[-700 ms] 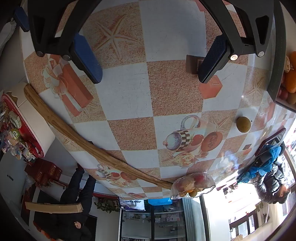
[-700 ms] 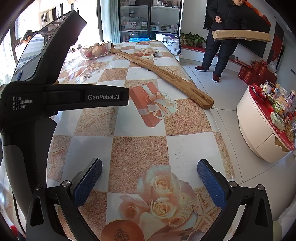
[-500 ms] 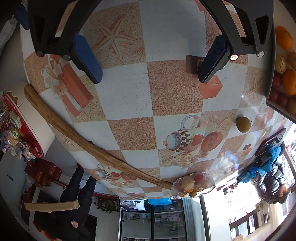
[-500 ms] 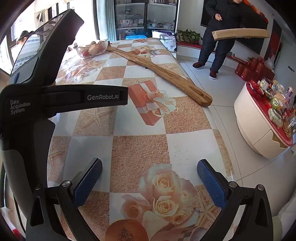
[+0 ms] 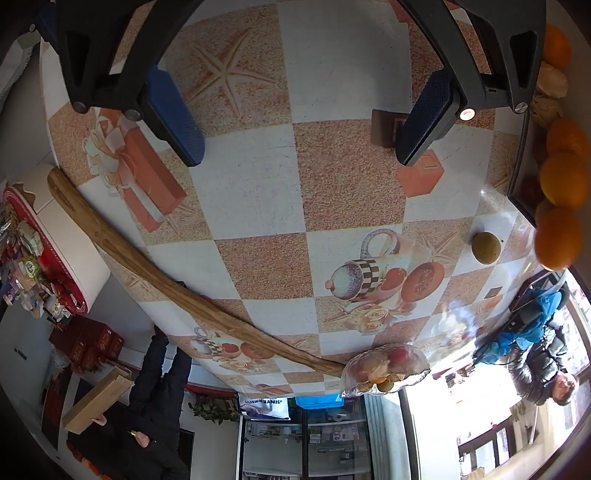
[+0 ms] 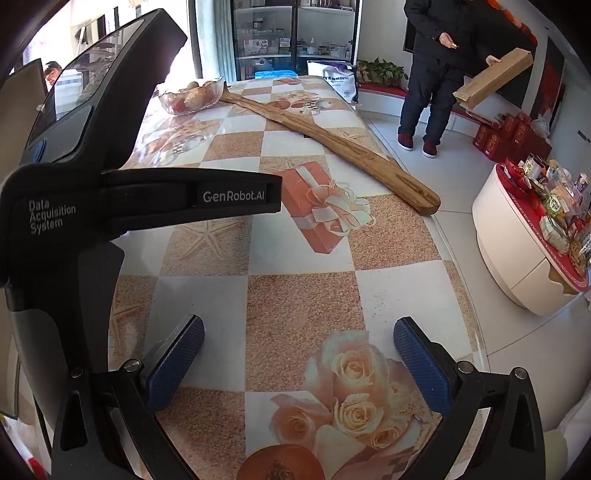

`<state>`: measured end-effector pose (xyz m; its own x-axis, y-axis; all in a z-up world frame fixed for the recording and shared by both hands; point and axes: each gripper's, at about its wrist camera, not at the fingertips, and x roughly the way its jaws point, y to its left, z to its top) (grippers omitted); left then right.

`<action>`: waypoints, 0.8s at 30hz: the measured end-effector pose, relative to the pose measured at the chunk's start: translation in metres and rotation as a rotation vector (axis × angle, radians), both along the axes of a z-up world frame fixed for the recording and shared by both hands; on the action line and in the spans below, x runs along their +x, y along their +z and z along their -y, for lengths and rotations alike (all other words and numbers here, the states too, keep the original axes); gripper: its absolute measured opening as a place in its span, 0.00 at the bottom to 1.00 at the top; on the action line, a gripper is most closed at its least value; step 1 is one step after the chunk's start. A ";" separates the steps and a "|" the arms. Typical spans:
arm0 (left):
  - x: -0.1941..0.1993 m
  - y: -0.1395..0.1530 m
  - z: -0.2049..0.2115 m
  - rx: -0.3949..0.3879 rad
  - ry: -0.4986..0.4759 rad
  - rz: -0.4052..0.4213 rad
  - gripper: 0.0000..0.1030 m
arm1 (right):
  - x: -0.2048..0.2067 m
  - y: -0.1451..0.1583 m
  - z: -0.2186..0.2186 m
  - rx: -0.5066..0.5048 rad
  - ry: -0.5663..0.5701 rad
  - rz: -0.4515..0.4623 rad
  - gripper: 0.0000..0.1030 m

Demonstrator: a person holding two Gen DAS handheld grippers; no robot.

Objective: Organize fruits

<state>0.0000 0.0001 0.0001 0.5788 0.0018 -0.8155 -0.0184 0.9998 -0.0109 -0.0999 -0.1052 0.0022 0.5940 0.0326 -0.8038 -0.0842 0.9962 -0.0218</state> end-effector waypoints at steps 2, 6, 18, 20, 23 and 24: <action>0.000 0.000 0.000 0.000 0.000 0.000 1.00 | 0.000 0.000 0.000 0.000 0.000 0.000 1.00; 0.000 0.000 0.001 0.000 -0.005 0.000 1.00 | 0.000 0.000 0.000 0.000 0.000 0.000 1.00; -0.002 0.000 -0.001 -0.003 -0.004 0.000 1.00 | -0.001 0.000 0.000 0.000 0.001 0.000 1.00; -0.002 0.000 -0.002 -0.003 -0.004 0.000 1.00 | -0.001 0.000 0.000 0.000 0.001 0.000 1.00; -0.002 0.000 -0.002 -0.003 -0.004 0.000 1.00 | -0.001 0.000 0.000 0.000 0.001 0.001 1.00; -0.002 0.000 -0.001 -0.002 -0.004 0.000 1.00 | -0.001 0.001 0.000 0.000 0.001 0.001 1.00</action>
